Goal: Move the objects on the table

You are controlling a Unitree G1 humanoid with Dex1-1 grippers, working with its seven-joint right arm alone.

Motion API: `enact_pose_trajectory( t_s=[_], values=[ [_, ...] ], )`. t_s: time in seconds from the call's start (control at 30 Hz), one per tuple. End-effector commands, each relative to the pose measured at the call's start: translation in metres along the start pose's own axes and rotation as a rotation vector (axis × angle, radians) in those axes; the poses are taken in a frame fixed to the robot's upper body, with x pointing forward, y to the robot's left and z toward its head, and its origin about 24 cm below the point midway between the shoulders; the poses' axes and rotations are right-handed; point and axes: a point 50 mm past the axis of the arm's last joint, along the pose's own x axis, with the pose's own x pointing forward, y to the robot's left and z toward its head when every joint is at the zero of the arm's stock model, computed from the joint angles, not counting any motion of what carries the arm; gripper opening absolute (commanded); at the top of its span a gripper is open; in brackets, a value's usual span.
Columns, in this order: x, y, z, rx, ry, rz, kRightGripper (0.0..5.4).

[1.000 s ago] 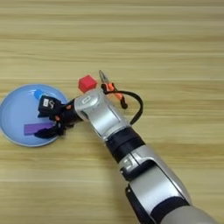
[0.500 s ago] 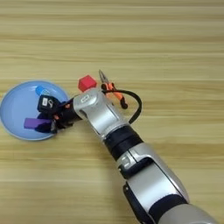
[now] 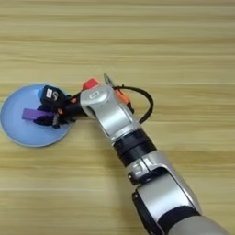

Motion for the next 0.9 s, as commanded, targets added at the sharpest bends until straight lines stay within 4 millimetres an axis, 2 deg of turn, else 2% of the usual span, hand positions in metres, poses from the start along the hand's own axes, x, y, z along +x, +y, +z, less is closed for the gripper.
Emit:
enact_pose_trajectory(
  t_s=[0.03, 0.1, 0.23, 0.37, 0.77, 0.9],
  values=[
    [-0.029, -0.008, 0.039, -0.117, -0.109, -0.090, 1.41],
    [-0.037, -0.004, 0.041, -0.125, -0.122, -0.090, 1.41],
    [-0.053, 0.005, 0.034, -0.131, -0.113, -0.067, 1.41],
    [-0.062, 0.021, 0.024, -0.194, -0.098, 0.046, 1.41],
    [-0.068, 0.036, 0.002, -0.245, -0.022, 0.205, 1.41],
    [-0.069, 0.042, -0.014, -0.224, 0.052, 0.283, 1.41]
  ],
)
